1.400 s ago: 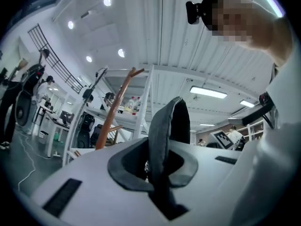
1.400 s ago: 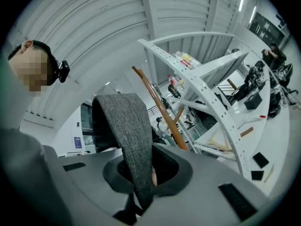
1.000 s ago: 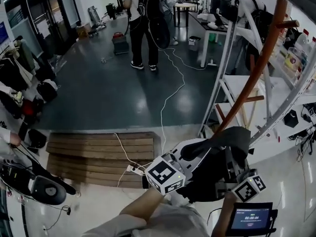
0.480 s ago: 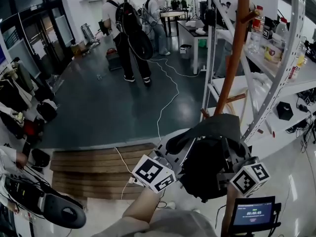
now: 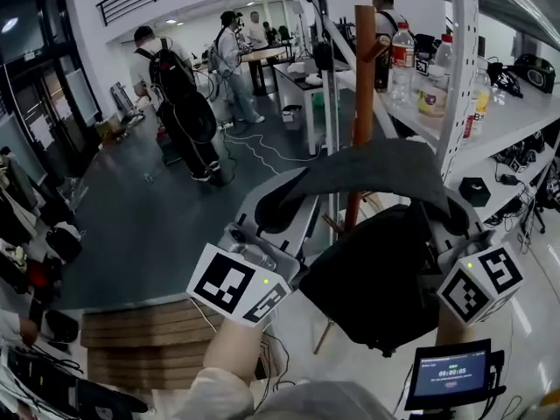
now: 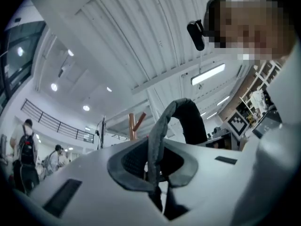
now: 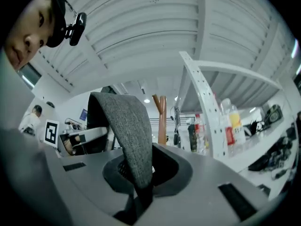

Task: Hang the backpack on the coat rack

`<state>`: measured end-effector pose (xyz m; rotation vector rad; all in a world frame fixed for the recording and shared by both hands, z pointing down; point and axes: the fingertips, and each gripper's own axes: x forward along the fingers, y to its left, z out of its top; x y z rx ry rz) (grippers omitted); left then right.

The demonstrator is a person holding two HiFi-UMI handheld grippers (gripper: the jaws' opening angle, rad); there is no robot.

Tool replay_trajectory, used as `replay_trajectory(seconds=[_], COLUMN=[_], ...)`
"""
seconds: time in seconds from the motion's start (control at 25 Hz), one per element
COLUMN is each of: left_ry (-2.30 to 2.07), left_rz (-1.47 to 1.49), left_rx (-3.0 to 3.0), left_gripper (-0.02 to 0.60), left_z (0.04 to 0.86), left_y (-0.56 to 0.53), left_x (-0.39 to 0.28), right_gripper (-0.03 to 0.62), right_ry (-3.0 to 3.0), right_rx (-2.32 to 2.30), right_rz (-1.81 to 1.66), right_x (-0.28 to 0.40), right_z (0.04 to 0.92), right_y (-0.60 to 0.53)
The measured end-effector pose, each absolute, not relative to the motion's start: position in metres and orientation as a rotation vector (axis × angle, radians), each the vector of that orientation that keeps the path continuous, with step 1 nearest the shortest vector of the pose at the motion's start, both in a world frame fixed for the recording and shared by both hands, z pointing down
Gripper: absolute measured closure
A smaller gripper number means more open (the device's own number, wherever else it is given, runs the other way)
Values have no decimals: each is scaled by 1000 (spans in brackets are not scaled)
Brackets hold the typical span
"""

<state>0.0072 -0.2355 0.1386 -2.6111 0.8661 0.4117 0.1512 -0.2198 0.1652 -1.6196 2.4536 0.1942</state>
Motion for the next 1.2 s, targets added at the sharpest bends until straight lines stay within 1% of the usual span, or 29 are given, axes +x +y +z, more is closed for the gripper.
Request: replay_trajectory(seconds=[0.2, 0.4, 0.64, 0.8, 1.04, 1.2], left_ry=[842, 845, 816, 791, 778, 760], left_rz=[409, 429, 406, 371, 340, 293], left_rx=[-2477, -2477, -2541, -2676, -2960, -3020], left_gripper=[548, 548, 548, 548, 548, 548], left_z=[92, 66, 31, 15, 37, 58], left_y=[-253, -295, -332, -365, -431, -453], left_x=[20, 27, 51, 75, 97, 102], right_gripper=[557, 557, 556, 556, 557, 557], right_ry=[2307, 2332, 2370, 2396, 2449, 2482], right_rx=[-1833, -1875, -1891, -1852, -1821, -1795], right_rz=[462, 492, 358, 182, -144, -260], right_x=[174, 174, 194, 202, 199, 198], right_z=[115, 87, 61, 47, 74, 98], right_y=[-223, -255, -281, -302, -361, -386])
